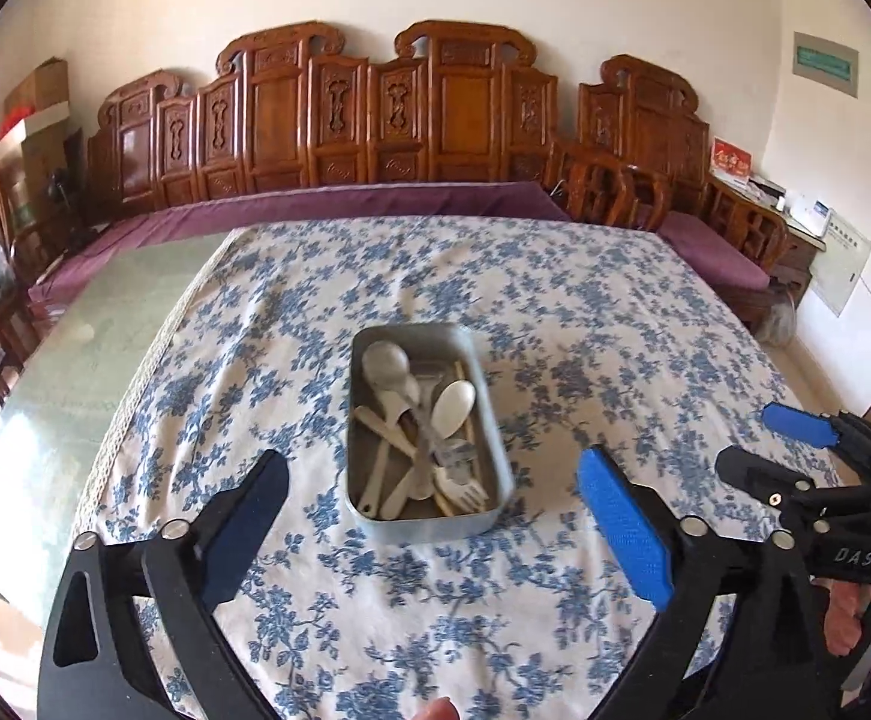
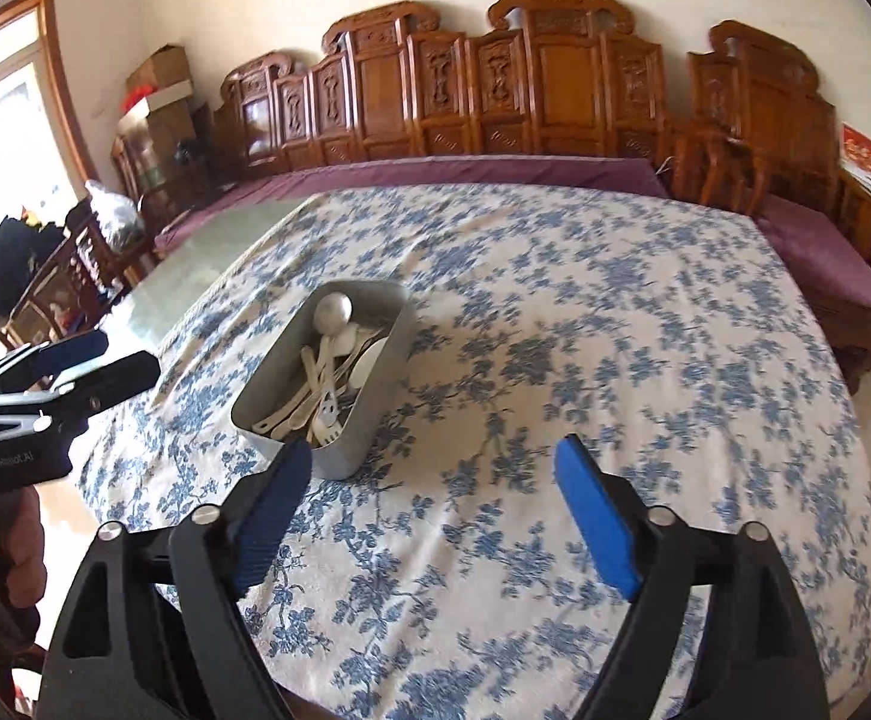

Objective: Organize utensils

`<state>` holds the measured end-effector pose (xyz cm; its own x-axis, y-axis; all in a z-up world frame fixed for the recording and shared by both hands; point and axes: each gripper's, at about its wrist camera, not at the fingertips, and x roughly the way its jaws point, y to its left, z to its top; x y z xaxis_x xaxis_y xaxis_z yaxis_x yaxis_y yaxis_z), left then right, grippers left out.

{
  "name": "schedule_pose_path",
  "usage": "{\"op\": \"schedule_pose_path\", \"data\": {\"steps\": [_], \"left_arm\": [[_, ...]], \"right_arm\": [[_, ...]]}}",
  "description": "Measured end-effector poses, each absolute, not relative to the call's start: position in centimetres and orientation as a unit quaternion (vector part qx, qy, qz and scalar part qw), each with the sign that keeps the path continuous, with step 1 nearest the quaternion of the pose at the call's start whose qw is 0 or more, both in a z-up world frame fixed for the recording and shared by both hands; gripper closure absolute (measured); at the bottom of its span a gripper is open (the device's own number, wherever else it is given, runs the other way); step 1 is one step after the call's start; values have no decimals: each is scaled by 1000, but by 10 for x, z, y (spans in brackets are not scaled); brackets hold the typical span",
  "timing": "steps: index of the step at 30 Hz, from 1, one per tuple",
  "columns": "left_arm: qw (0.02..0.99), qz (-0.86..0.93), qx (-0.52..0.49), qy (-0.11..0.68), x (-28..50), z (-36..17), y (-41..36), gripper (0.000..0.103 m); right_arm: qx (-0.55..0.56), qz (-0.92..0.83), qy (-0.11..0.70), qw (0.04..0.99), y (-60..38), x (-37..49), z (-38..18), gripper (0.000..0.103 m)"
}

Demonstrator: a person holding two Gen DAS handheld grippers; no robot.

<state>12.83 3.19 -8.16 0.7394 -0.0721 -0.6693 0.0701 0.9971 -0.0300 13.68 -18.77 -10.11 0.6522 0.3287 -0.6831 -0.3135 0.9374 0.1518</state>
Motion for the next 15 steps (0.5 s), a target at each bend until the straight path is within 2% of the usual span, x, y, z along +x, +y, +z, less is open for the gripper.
{"op": "schedule_pose_path", "data": {"steps": [2, 7, 15], "left_arm": [[936, -43, 11, 350, 123, -73, 20, 8], [945, -53, 2, 322, 109, -45, 4, 8], [960, -51, -4, 274, 85, -4, -7, 8]], "right_arm": [[14, 167, 361, 918, -198, 130, -87, 8], [8, 146, 322, 936, -212, 119, -56, 3], [3, 126, 268, 955, -226, 96, -18, 3]]}}
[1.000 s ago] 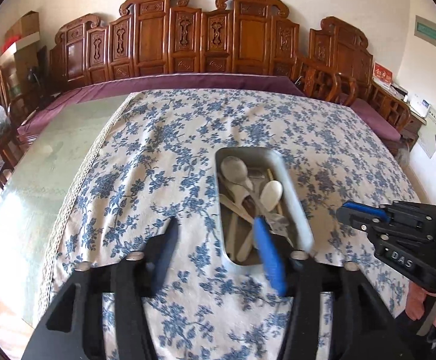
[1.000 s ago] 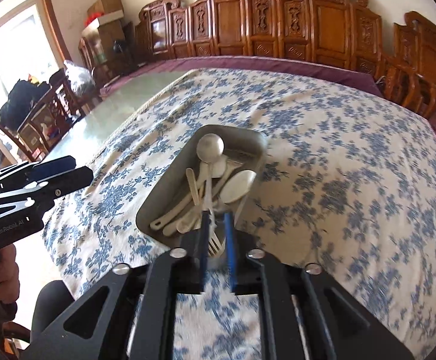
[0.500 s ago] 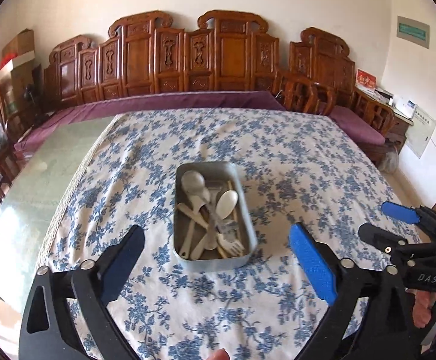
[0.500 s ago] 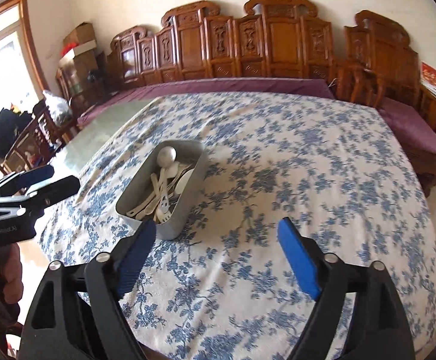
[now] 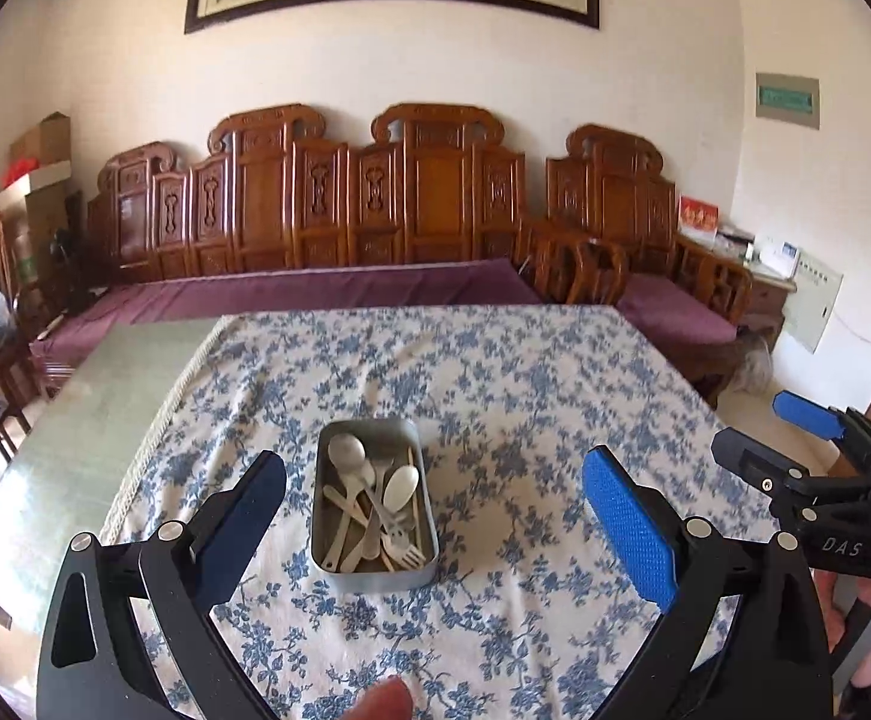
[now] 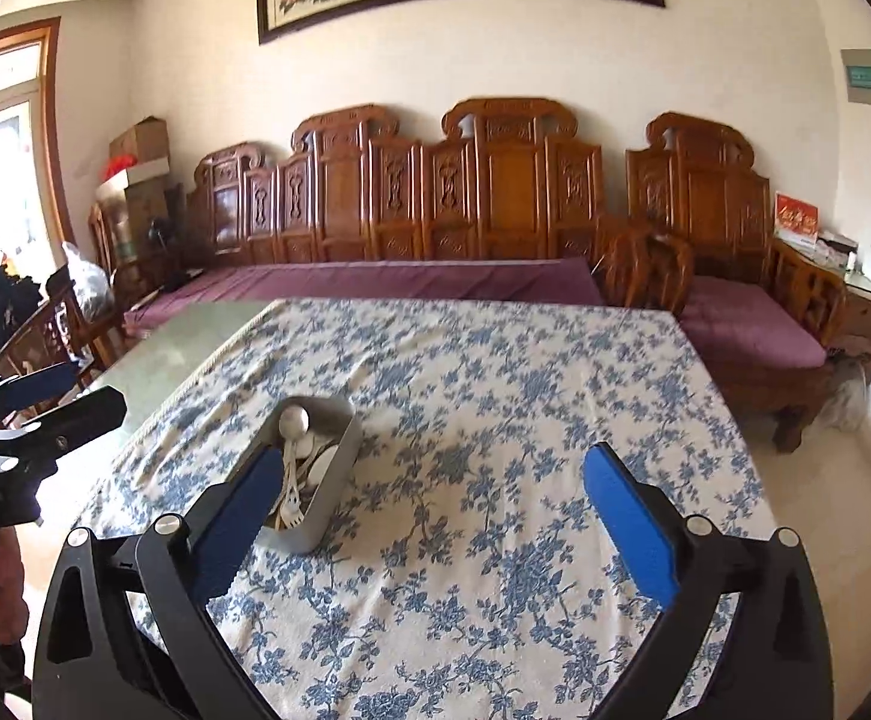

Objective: Organize utensils

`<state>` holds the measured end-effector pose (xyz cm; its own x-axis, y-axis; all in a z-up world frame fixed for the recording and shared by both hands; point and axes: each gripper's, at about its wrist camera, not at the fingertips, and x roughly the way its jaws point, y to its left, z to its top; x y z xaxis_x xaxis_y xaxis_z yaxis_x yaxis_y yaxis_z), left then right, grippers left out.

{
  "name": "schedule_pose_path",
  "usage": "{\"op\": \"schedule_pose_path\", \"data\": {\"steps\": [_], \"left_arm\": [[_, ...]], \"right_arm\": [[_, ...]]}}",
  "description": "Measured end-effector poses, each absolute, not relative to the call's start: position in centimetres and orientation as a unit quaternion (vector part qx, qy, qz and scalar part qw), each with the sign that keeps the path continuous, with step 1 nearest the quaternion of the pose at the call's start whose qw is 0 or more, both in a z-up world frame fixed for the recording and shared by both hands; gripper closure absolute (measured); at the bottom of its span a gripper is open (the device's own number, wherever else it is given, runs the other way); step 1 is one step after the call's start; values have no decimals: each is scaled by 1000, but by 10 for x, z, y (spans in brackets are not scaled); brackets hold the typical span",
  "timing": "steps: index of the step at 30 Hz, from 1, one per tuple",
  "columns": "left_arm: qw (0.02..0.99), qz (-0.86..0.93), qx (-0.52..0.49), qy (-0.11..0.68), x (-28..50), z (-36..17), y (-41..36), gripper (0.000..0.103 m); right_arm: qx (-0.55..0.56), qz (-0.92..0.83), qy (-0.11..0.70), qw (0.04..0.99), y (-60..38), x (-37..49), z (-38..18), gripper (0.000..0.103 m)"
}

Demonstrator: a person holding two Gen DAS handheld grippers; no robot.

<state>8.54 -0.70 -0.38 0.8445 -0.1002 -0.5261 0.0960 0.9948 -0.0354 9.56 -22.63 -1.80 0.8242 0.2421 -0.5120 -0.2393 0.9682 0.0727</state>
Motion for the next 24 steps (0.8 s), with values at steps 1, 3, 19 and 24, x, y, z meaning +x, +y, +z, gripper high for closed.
{"op": "schedule_pose_path", "data": {"steps": [1, 3, 19, 24], "left_arm": [[961, -52, -6, 272, 83, -1, -7, 8], [962, -52, -8, 269, 80, 2, -8, 8], [960, -38, -5, 278, 80, -4, -9, 8], [960, -39, -5, 278, 79, -4, -9, 8]], "right_arm": [[-1, 122, 264, 957, -226, 93, -15, 3], [-5, 120, 257, 959, -227, 88, -12, 3], [-13, 120, 245, 962, -226, 81, -12, 3], [-12, 120, 244, 962, -226, 81, -12, 3]]}}
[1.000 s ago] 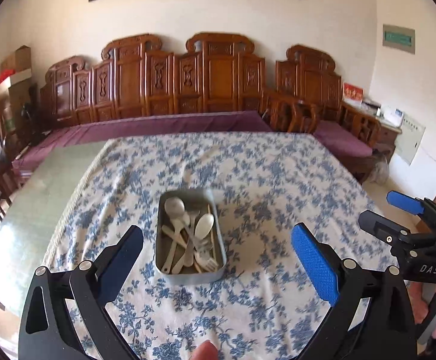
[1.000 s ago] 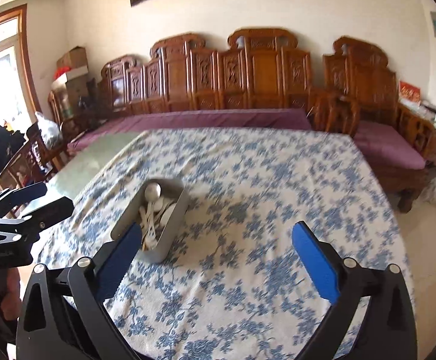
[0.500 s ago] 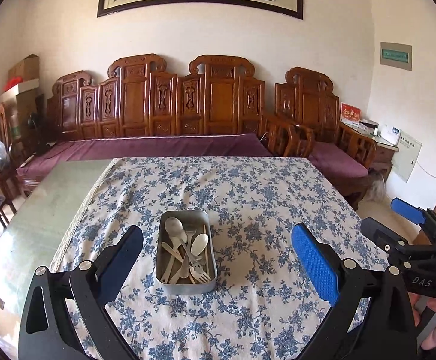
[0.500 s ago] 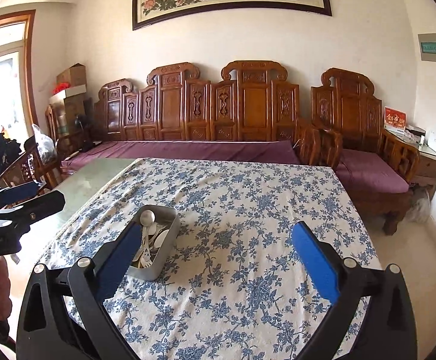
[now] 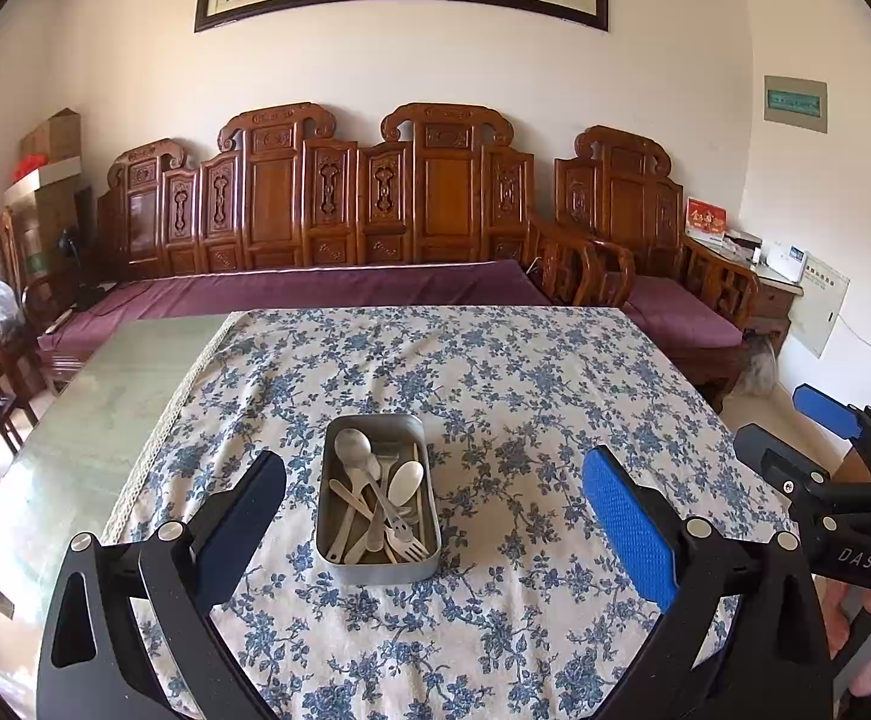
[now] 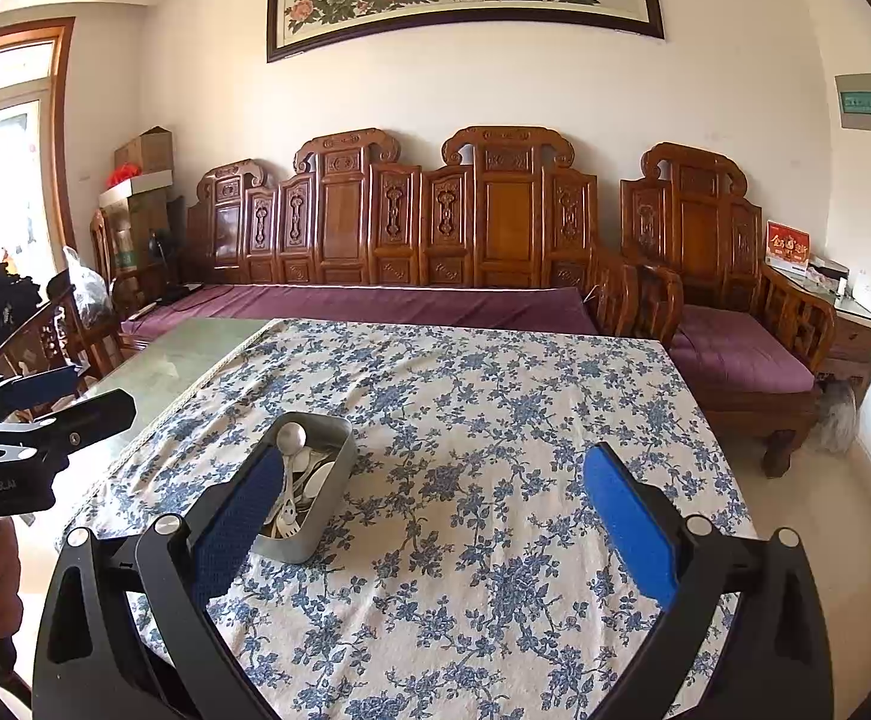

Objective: Organize utensils

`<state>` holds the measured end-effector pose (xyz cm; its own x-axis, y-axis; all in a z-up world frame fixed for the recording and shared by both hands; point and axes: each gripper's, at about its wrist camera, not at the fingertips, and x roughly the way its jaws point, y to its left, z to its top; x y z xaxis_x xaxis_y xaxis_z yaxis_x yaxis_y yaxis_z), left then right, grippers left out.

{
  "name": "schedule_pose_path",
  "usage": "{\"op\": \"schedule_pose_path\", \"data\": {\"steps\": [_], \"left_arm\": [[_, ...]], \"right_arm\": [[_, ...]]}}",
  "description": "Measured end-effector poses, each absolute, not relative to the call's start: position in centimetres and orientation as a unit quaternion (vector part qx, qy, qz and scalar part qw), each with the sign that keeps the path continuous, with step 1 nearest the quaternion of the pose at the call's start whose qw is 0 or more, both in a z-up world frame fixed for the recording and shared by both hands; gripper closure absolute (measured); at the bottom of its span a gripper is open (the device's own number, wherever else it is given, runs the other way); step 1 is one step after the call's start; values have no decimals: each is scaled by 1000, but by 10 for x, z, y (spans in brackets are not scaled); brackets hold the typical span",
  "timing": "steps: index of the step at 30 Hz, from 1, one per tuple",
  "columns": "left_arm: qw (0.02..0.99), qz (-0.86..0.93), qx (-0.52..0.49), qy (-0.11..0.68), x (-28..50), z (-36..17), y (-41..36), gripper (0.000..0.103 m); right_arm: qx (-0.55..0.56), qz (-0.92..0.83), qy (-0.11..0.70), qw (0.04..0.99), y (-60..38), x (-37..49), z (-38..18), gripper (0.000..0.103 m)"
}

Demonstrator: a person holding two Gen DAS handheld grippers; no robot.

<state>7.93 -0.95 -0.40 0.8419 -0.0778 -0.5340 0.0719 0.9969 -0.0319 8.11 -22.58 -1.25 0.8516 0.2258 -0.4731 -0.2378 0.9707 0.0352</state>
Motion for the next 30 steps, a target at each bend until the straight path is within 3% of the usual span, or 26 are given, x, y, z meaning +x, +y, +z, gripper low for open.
{"op": "schedule_pose_path", "data": {"steps": [30], "left_arm": [[958, -44, -7, 285, 81, -11, -14, 8]], "right_arm": [[-9, 118, 246, 962, -225, 81, -18, 3]]}}
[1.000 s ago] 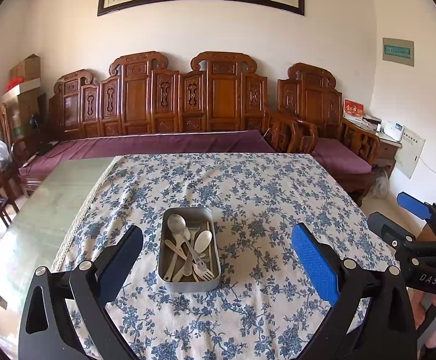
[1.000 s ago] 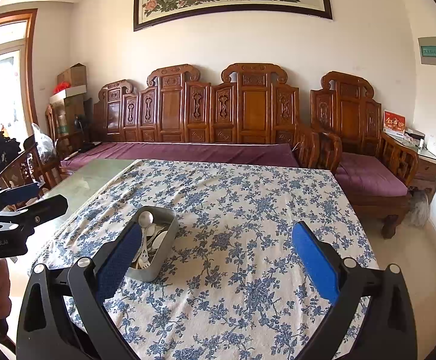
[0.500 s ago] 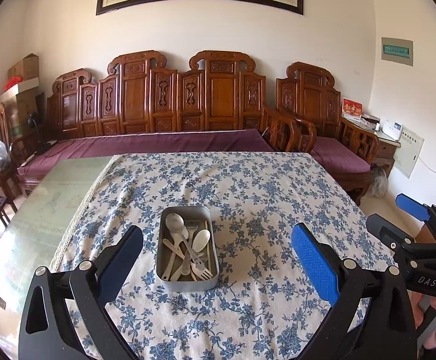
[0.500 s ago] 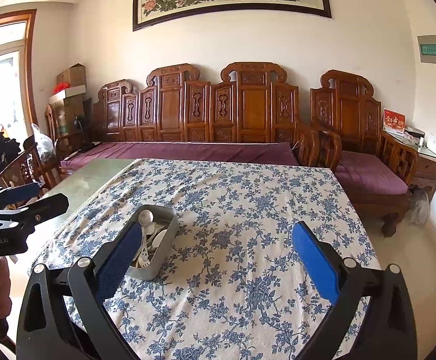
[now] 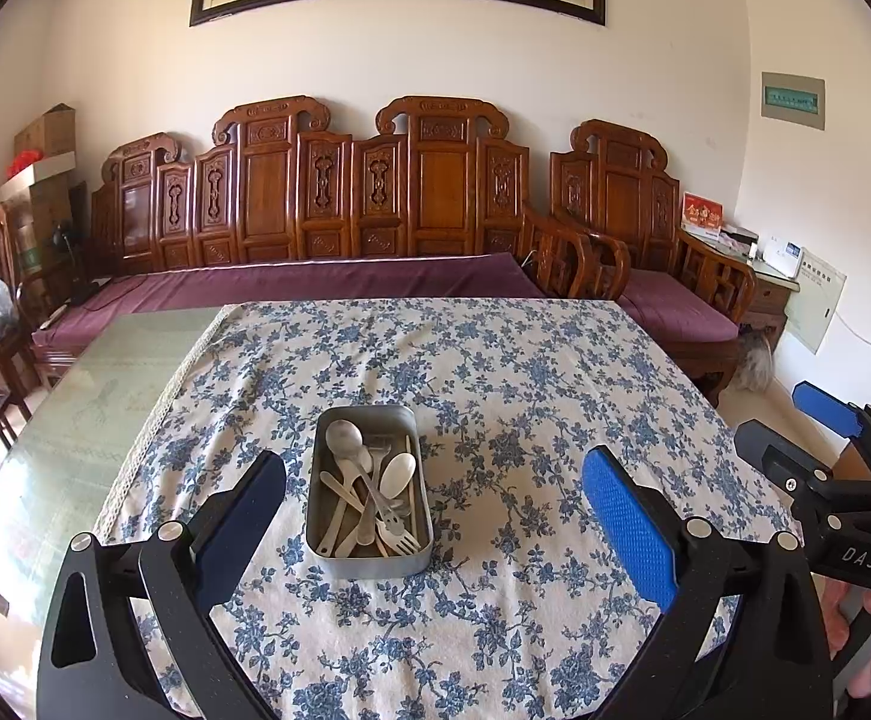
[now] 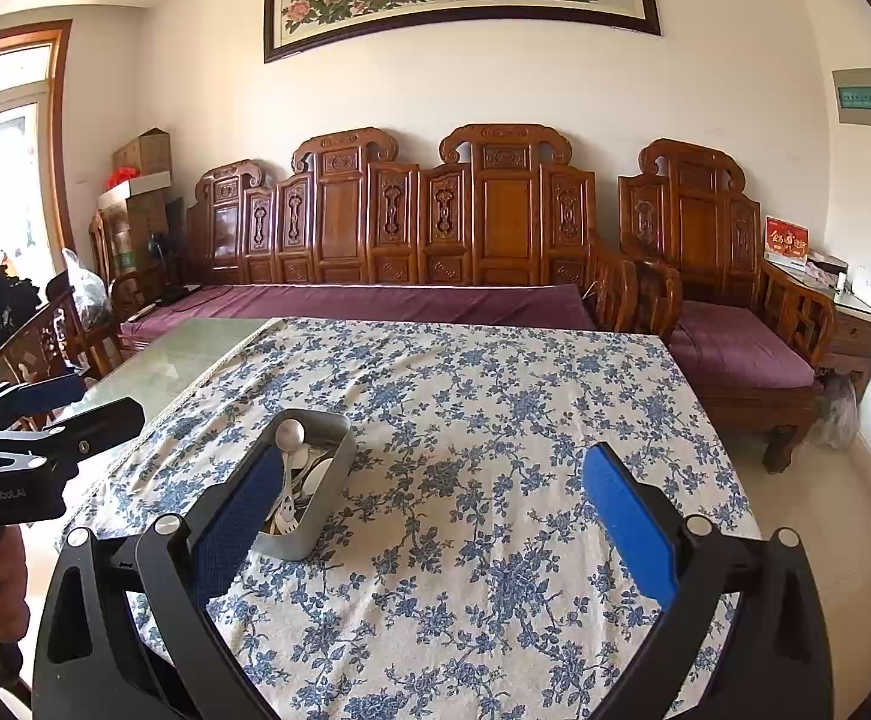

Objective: Organize utensils

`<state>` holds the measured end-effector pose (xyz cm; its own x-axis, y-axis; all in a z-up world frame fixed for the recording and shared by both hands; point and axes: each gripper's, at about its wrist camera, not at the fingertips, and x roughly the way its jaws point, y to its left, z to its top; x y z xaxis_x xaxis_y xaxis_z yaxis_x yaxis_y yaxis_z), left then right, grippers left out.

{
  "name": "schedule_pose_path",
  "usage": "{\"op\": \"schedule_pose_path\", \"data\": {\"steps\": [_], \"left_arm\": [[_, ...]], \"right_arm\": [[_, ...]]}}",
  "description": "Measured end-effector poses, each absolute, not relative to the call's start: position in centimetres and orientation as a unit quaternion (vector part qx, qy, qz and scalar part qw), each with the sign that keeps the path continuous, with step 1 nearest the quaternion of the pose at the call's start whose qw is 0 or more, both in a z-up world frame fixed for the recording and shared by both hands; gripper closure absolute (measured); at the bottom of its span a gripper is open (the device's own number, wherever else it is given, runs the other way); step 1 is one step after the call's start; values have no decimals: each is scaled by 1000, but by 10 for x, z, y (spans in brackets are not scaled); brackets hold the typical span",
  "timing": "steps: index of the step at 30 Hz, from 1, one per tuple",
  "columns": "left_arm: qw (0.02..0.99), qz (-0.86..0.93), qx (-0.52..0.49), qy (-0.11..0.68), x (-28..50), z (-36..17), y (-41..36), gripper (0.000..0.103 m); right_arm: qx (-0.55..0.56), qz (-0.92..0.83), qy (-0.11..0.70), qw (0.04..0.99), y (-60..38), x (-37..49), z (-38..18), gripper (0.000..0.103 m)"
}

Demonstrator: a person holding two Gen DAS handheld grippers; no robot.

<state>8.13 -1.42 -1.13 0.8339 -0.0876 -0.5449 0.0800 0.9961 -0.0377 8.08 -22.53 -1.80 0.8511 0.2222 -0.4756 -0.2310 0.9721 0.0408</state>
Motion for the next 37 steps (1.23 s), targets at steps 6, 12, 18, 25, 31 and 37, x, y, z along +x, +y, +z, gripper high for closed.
{"op": "schedule_pose_path", "data": {"steps": [6, 12, 18, 25, 31, 37], "left_arm": [[958, -42, -7, 284, 81, -13, -13, 8], [958, -42, -5, 283, 81, -13, -13, 8], [959, -42, -7, 281, 80, -11, -13, 8], [959, -42, -6, 280, 79, -10, -16, 8], [959, -42, -7, 279, 79, -10, -16, 8], [959, -40, -8, 280, 80, -10, -18, 8]], "right_arm": [[-8, 118, 247, 962, -224, 81, -19, 3], [-7, 119, 246, 962, -223, 81, -19, 3], [-7, 117, 246, 962, -221, 80, -19, 3], [-7, 116, 246, 962, -221, 81, -19, 3], [-7, 116, 246, 962, -221, 81, -19, 3], [-8, 116, 246, 962, -222, 80, -19, 2]]}}
